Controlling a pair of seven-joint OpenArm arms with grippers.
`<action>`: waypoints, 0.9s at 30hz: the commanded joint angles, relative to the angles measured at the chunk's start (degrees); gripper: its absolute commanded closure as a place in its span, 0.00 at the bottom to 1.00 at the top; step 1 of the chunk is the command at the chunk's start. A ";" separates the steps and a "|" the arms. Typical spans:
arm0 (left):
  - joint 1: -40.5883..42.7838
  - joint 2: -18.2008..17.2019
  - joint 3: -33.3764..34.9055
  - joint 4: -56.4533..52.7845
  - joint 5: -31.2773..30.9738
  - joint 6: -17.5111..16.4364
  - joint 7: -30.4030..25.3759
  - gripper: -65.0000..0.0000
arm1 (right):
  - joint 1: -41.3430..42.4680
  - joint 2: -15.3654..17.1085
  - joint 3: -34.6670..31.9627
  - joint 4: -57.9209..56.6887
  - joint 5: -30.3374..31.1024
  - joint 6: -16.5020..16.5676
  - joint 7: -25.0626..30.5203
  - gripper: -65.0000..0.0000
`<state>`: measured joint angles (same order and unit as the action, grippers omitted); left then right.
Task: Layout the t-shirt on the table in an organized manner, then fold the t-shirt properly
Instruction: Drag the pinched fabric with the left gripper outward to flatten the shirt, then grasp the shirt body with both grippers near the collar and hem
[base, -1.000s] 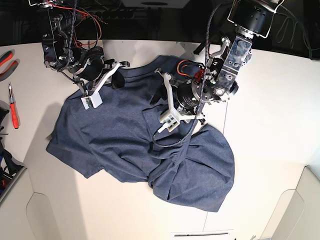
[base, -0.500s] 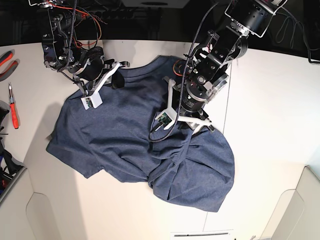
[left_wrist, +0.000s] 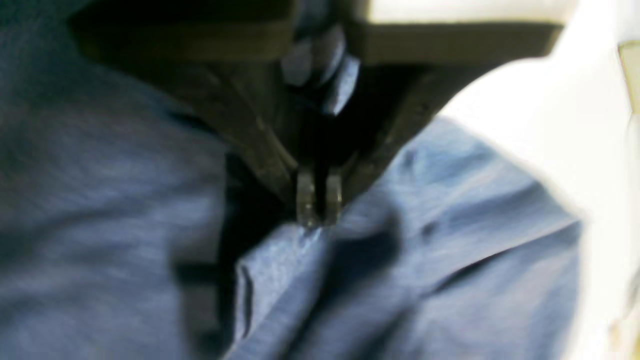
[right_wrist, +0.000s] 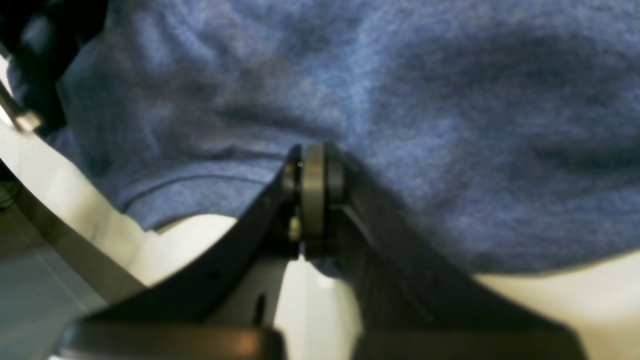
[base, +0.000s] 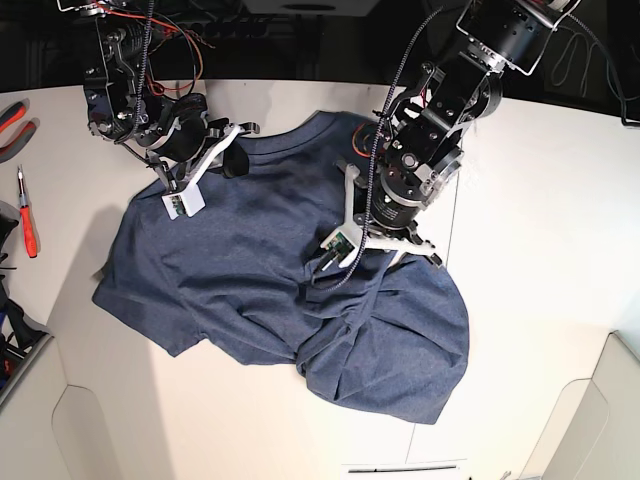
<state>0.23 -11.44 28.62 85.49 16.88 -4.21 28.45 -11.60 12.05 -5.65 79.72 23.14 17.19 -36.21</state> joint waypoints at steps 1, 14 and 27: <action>-0.79 -0.13 -1.09 2.93 0.46 1.66 -0.26 1.00 | -1.31 1.25 0.17 -1.11 -6.69 -3.93 -6.67 1.00; 10.84 -0.20 -23.12 19.80 -4.59 -3.13 5.01 1.00 | -1.31 1.25 0.28 -1.11 -8.39 -5.62 -6.21 1.00; 18.99 -3.87 -38.80 19.80 -11.26 -5.62 5.44 1.00 | -1.31 1.27 0.28 -1.11 -8.37 -5.62 -5.81 1.00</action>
<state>19.53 -14.83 -10.00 104.22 5.19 -10.46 34.57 -11.62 12.08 -5.65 79.88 21.43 16.69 -35.35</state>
